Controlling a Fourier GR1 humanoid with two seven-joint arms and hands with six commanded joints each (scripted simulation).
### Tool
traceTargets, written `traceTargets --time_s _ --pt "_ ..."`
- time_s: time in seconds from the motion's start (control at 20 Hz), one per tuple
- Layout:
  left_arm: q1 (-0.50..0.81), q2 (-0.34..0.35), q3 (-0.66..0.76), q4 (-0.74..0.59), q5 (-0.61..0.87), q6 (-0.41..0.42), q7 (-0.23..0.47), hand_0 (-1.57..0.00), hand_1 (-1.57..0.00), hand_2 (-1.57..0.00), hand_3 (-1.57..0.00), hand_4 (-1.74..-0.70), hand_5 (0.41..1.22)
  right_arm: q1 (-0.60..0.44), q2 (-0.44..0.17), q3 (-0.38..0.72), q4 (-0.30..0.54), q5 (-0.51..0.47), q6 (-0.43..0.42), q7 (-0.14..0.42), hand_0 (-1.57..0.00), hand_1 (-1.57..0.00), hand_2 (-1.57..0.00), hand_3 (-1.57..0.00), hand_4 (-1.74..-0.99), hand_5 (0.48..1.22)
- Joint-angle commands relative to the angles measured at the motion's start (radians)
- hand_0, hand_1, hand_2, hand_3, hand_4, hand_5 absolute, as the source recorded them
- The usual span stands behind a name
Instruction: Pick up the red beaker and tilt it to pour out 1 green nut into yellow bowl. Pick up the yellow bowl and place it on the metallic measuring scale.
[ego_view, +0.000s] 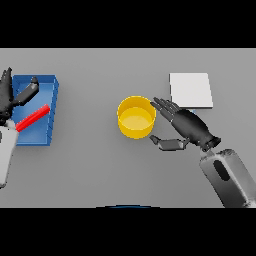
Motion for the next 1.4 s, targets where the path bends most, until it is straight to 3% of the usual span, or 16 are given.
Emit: traceTargets --time_s 0.0,0.1,0.3,0.7,0.85,0.95,1.15,1.35 --pt "-0.008 0.004 0.005 0.002 0.007 -0.005 -0.002 -0.01 -0.01 -0.01 -0.01 -0.74 0.685 -0.038 -0.010 0.021 0.014 0.019 0.023 -0.006 0.00 0.00 0.00 0.00 -1.197 0.677" --pt "0.001 0.007 0.006 0.000 0.007 -0.005 -0.004 0.00 0.00 0.00 0.00 -0.74 0.693 -0.107 -0.041 0.071 0.055 0.072 0.057 -0.046 0.00 0.00 0.00 0.00 -1.217 0.676" --pt "0.005 0.012 0.005 -0.005 0.007 -0.012 0.007 0.00 0.00 0.00 0.00 -0.74 0.702 -0.221 -0.081 0.173 0.123 0.182 0.121 -0.073 0.00 0.00 0.00 0.00 -1.223 0.703" --pt "0.022 0.029 0.007 -0.016 0.006 -0.019 -0.006 0.00 0.00 0.00 0.00 -0.74 0.698 -0.344 -0.027 0.286 0.275 0.241 0.211 -0.114 0.00 0.00 0.00 0.00 -1.231 0.725" --pt "0.020 0.032 0.010 -0.018 0.012 -0.024 -0.013 0.00 0.00 0.00 0.00 -0.74 0.699 -0.413 0.013 0.308 0.347 0.263 0.223 -0.089 0.00 0.00 0.00 0.00 -1.250 0.733" --pt "0.011 0.035 0.016 -0.006 0.011 -0.017 -0.002 0.00 0.00 0.00 0.00 -0.74 0.698 -0.437 0.018 0.324 0.384 0.276 0.227 -0.102 0.00 0.00 0.00 0.00 -1.257 0.733" --pt "0.026 0.042 0.025 -0.011 0.023 -0.023 -0.018 0.00 0.00 0.00 0.00 -0.74 0.699 -0.461 0.021 0.341 0.421 0.281 0.255 -0.117 0.00 0.00 0.00 0.00 -1.263 0.739" --pt "0.026 0.038 0.021 -0.016 0.020 -0.021 -0.010 0.00 0.00 0.00 0.00 -0.74 0.697 -0.483 0.044 0.339 0.469 0.273 0.292 -0.089 0.00 0.00 0.00 -0.03 -1.282 0.749"
